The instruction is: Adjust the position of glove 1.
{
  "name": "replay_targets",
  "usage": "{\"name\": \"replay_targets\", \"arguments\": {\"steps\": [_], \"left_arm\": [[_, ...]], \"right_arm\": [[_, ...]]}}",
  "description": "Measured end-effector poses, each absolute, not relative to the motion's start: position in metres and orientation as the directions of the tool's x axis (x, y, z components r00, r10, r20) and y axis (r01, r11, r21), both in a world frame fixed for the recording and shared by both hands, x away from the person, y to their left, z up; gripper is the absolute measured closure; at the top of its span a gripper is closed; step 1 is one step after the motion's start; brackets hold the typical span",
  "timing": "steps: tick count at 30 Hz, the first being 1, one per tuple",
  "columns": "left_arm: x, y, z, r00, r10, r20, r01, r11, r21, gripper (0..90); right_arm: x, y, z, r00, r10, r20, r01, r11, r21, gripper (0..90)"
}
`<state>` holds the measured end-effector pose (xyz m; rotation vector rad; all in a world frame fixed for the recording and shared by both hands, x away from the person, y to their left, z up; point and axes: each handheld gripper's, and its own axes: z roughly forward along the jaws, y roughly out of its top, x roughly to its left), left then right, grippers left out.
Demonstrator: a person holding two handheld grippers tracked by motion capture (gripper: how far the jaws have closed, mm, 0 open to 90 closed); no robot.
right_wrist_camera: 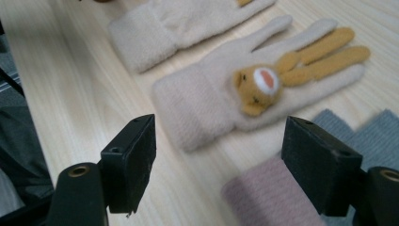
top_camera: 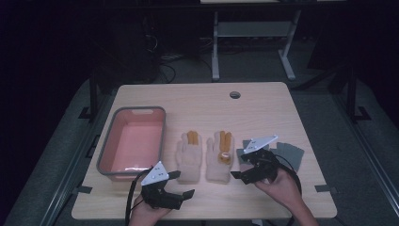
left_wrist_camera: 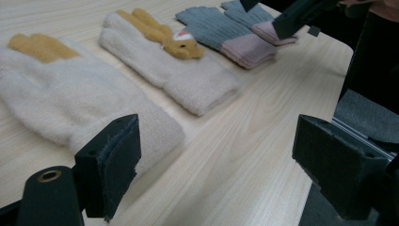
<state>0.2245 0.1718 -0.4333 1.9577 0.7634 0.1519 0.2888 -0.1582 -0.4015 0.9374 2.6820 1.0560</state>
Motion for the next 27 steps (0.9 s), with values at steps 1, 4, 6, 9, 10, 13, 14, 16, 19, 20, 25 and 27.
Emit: {"name": "replay_targets", "arguments": {"steps": [1, 4, 6, 9, 10, 13, 14, 16, 19, 20, 25, 27], "left_arm": [[0.225, 0.172, -0.433, 0.793, 0.572, -0.21, 0.447, -0.31, 0.839, 16.1], [0.224, 0.173, -0.433, 0.792, 0.571, -0.215, 0.449, -0.307, 0.839, 16.1], [0.224, 0.172, -0.433, 0.795, 0.569, -0.213, 0.447, -0.31, 0.839, 16.1], [0.224, 0.172, -0.432, 0.793, 0.569, -0.215, 0.447, -0.305, 0.841, 16.1], [0.224, 0.172, -0.433, 0.793, 0.569, -0.217, 0.45, -0.306, 0.839, 16.1], [0.224, 0.172, -0.434, 0.795, 0.567, -0.216, 0.449, -0.309, 0.839, 16.1], [0.223, 0.171, -0.433, 0.797, 0.565, -0.215, 0.447, -0.312, 0.838, 16.1], [0.223, 0.171, -0.432, 0.798, 0.564, -0.213, 0.443, -0.308, 0.842, 16.1], [0.223, 0.171, -0.433, 0.796, 0.563, -0.222, 0.451, -0.307, 0.838, 16.1], [0.223, 0.171, -0.434, 0.797, 0.562, -0.222, 0.452, -0.31, 0.837, 16.1], [0.223, 0.169, -0.433, 0.802, 0.558, -0.213, 0.441, -0.311, 0.842, 16.1], [0.223, 0.17, -0.433, 0.804, 0.557, -0.208, 0.436, -0.313, 0.844, 16.1]], "right_arm": [[0.291, -0.157, -0.401, -0.803, 0.584, 0.121, 0.507, 0.562, 0.653, 26.6], [0.301, -0.151, -0.401, -0.801, 0.584, 0.128, 0.514, 0.563, 0.647, 26.6], [0.306, -0.146, -0.402, -0.805, 0.579, 0.13, 0.515, 0.573, 0.638, 26.7], [0.31, -0.142, -0.402, -0.806, 0.576, 0.134, 0.516, 0.574, 0.636, 26.7], [0.314, -0.137, -0.402, -0.81, 0.572, 0.133, 0.513, 0.579, 0.634, 26.7], [0.32, -0.13, -0.405, -0.815, 0.563, 0.135, 0.513, 0.594, 0.62, 26.7], [0.323, -0.126, -0.405, -0.815, 0.564, 0.133, 0.515, 0.6, 0.612, 26.7], [0.325, -0.122, -0.406, -0.817, 0.561, 0.133, 0.514, 0.605, 0.608, 26.7], [0.331, -0.115, -0.408, -0.82, 0.559, 0.125, 0.513, 0.618, 0.596, 26.8], [0.334, -0.113, -0.409, -0.82, 0.558, 0.128, 0.515, 0.622, 0.591, 26.9], [0.343, -0.103, -0.418, -0.821, 0.559, 0.115, 0.519, 0.648, 0.557, 28.6], [0.348, -0.1, -0.424, -0.818, 0.563, 0.114, 0.53, 0.662, 0.53, 29.2]]}}
